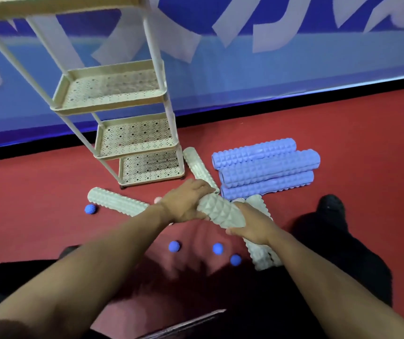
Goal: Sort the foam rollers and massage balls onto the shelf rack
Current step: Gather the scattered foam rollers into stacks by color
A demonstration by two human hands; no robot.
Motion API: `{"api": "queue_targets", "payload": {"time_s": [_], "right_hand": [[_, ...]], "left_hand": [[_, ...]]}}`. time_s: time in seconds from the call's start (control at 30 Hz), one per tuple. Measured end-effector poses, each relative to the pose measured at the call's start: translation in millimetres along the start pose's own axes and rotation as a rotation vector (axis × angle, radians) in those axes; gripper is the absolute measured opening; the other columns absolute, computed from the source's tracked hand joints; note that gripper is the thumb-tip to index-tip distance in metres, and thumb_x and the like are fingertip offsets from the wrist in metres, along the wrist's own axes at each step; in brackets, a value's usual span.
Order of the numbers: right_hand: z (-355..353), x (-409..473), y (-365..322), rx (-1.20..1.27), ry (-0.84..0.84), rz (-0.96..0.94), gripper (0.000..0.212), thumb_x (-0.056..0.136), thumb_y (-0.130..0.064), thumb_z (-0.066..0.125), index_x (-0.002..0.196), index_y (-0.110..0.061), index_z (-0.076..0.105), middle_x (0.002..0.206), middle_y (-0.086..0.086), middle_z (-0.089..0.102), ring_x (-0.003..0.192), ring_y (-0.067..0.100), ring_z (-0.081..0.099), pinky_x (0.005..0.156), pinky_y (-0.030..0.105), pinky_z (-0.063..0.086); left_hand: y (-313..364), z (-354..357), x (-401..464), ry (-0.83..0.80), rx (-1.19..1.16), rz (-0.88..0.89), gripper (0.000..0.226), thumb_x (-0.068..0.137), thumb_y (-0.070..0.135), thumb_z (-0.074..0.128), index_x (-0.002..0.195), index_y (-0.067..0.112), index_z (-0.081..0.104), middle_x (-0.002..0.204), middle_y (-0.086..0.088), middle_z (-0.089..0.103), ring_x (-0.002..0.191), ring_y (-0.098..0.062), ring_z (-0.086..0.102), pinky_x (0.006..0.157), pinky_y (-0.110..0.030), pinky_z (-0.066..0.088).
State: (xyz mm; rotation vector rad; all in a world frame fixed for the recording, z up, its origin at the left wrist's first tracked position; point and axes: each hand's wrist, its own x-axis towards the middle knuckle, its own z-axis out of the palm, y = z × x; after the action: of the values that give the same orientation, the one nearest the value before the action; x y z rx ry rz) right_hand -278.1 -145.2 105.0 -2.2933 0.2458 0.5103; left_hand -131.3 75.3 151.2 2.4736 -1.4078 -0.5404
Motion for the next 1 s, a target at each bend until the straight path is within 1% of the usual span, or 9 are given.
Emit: {"api": "queue_targets", "payload": {"time_s": [0.17,0.37,0.57,0.67,0.73,0.83,0.9,0.93,1.0], "right_hand": [[-5,21,55,0.024,-0.015,0.154,0.081,0.065,-0.062,0.077,0.136,-0.037,0.045,0.123,-0.013,0.057,0.109,0.012,0.059,0.096,0.04,0.05],[3,68,185,0.099,-0.052,0.385,0.082,0.057,-0.073,0.074,0.125,-0.037,0.048,0.108,-0.017,0.066,0.095,0.01,0.067,0.086,0.043,0.056],[-14,76,230,0.261,0.075,0.678,0.086,0.049,-0.073,0.075,0.115,-0.019,0.061,0.094,0.0,0.073,0.075,0.017,0.072,0.062,0.031,0.058],[-13,88,261,0.214,0.096,0.753,0.118,0.042,-0.084,0.069,0.131,-0.007,0.056,0.121,0.013,0.065,0.106,0.028,0.065,0.086,0.034,0.056],[-12,96,276,0.161,0.058,0.806,0.109,0.06,-0.073,0.067,0.138,0.002,0.049,0.134,0.02,0.053,0.122,0.033,0.052,0.097,0.033,0.045],[-3,107,301,0.136,0.014,0.823,0.109,0.064,-0.079,0.059,0.134,0.004,0.05,0.133,0.021,0.052,0.121,0.033,0.051,0.094,0.031,0.041],[5,112,314,0.145,-0.04,0.815,0.114,0.056,-0.083,0.055,0.129,0.004,0.054,0.131,0.02,0.054,0.119,0.034,0.053,0.092,0.032,0.042],[4,113,310,0.181,-0.032,0.825,0.105,0.061,-0.077,0.065,0.128,0.003,0.054,0.13,0.019,0.055,0.119,0.035,0.054,0.093,0.034,0.044],[1,115,305,0.22,0.003,0.822,0.083,0.074,-0.054,0.08,0.131,0.0,0.053,0.133,0.018,0.054,0.121,0.034,0.054,0.096,0.038,0.046]], "left_hand": [[19,64,41,0.076,-0.361,-0.348,0.089,0.082,0.061,0.061,0.155,0.036,0.017,0.15,-0.007,0.035,0.129,-0.033,0.048,0.108,-0.049,0.041],[44,113,95,0.077,-0.649,-0.665,0.057,0.098,0.04,0.056,0.149,0.02,0.037,0.138,-0.009,0.049,0.131,-0.029,0.046,0.108,-0.037,0.036],[48,170,141,-0.044,-0.813,-0.828,0.067,0.099,0.047,0.054,0.154,0.018,0.03,0.157,-0.009,0.037,0.136,-0.028,0.047,0.113,-0.045,0.037],[52,186,161,-0.048,-0.832,-0.867,0.048,0.098,0.037,0.058,0.138,0.013,0.048,0.132,-0.018,0.056,0.109,-0.03,0.063,0.086,-0.034,0.052],[54,200,173,-0.093,-0.829,-0.854,0.039,0.098,0.031,0.056,0.132,0.011,0.051,0.115,-0.014,0.062,0.088,-0.022,0.065,0.071,-0.029,0.049],[55,221,185,-0.201,-0.74,-0.792,0.043,0.101,0.031,0.054,0.139,0.016,0.046,0.122,-0.004,0.061,0.105,-0.018,0.058,0.093,-0.031,0.043],[55,235,191,-0.278,-0.711,-0.785,0.027,0.101,0.037,0.052,0.127,0.03,0.049,0.127,-0.003,0.057,0.118,-0.025,0.057,0.099,-0.036,0.045],[55,238,194,-0.32,-0.734,-0.814,0.019,0.101,0.04,0.052,0.118,0.033,0.049,0.123,-0.003,0.056,0.12,-0.03,0.058,0.098,-0.04,0.047],[52,251,200,-0.336,-0.808,-0.878,0.039,0.098,0.043,0.055,0.131,0.023,0.047,0.127,-0.008,0.056,0.122,-0.038,0.058,0.097,-0.047,0.049]]}}
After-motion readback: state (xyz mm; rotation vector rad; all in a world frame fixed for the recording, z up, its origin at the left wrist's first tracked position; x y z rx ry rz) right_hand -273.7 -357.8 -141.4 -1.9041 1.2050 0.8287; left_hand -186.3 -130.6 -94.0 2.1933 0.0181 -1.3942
